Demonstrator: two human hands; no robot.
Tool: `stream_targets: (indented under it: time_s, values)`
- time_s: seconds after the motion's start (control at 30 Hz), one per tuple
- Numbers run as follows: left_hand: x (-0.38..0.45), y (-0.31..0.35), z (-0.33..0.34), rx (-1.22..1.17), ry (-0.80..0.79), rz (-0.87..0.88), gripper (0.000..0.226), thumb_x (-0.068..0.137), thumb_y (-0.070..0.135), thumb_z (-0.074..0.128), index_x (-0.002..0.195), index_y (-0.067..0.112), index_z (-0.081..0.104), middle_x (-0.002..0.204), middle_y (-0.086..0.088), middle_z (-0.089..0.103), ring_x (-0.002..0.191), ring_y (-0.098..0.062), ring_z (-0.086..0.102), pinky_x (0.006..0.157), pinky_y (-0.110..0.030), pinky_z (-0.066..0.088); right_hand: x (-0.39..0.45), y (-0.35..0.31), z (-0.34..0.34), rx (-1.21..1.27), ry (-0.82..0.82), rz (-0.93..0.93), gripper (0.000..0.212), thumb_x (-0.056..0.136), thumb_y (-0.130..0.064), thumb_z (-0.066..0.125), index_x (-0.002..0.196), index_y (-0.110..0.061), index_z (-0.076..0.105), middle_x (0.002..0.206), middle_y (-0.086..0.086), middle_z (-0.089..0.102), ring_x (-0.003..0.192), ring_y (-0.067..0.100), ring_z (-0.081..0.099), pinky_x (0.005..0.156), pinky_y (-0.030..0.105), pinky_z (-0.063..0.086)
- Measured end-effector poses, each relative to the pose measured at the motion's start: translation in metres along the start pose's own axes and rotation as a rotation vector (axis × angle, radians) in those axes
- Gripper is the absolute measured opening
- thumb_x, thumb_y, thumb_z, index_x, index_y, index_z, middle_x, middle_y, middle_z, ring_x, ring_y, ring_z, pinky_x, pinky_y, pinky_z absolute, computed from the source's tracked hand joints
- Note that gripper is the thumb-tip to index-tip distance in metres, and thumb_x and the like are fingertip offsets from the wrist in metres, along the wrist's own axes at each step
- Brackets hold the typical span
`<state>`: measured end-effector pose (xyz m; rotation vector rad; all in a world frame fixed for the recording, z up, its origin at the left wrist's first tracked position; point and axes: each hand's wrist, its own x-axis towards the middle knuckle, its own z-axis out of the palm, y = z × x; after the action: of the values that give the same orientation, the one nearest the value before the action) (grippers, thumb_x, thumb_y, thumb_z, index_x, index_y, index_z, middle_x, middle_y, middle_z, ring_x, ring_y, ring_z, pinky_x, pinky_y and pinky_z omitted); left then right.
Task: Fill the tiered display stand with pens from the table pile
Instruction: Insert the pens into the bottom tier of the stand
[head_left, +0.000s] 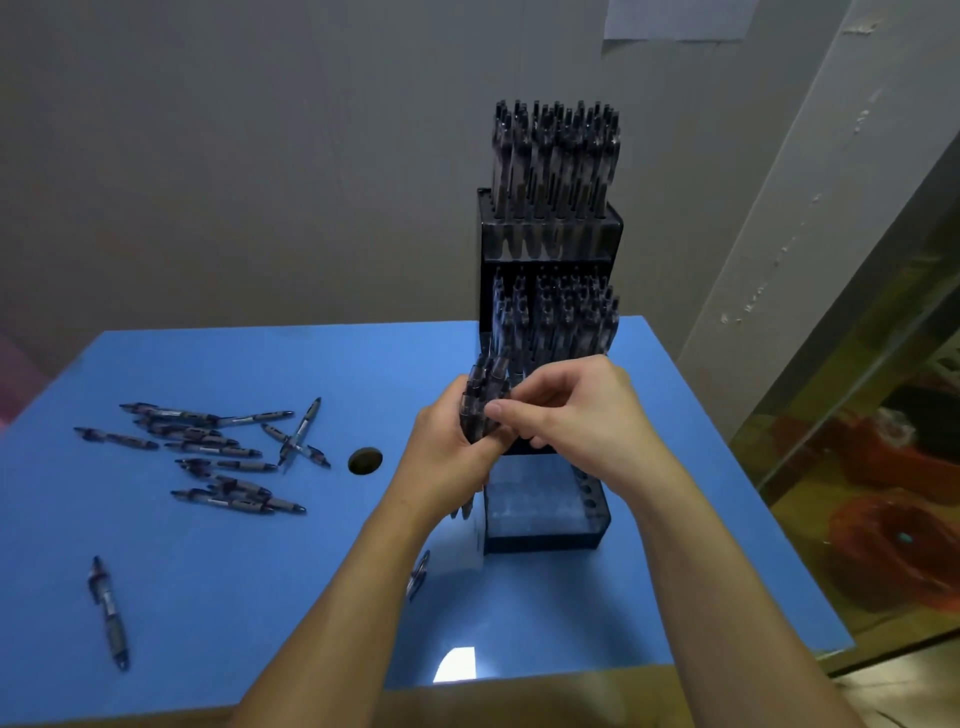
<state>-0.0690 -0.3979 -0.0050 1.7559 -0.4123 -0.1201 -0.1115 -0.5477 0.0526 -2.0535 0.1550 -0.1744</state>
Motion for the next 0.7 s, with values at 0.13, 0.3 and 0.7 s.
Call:
stream_targets:
  time_s: [0.13,0.3,0.7]
  values:
    - [-0.001,0.0,0.0,-0.019,-0.003,-0.002,0.013,0.093,0.026,0.073,0.099,0.027,0.062,0.071,-0.007,0.064,0.053,-0.018,0.058,0.05,-0.037,0.055,0.0,0.002,0.004,0.017,0.025,0.003,0.008,0.081,-0.021,0.085,0.076,-0.021,0.079,0.071,-0.006,0.076,0.07,0.009,0.073,0.073,0.036,0.063]
    - [-0.003,-0.013,-0.007,0.001,0.024,-0.033,0.022,0.09,0.027,0.079,0.105,0.027,0.062,0.068,-0.013,0.062,0.052,-0.025,0.058,0.052,-0.052,0.055,0.002,0.0,0.001,0.165,0.15,-0.022,0.013,0.085,-0.007,0.075,0.076,-0.017,0.076,0.07,0.003,0.074,0.066,0.021,0.073,0.062,0.034,0.06]
    - [-0.003,-0.02,-0.002,0.028,0.027,0.021,0.022,0.087,0.035,0.081,0.098,0.032,0.062,0.07,0.001,0.065,0.059,-0.018,0.06,0.052,-0.036,0.053,0.008,0.005,0.013,0.16,0.056,0.047,0.011,0.082,-0.008,0.084,0.079,-0.009,0.074,0.07,0.008,0.075,0.067,0.026,0.076,0.069,0.044,0.065]
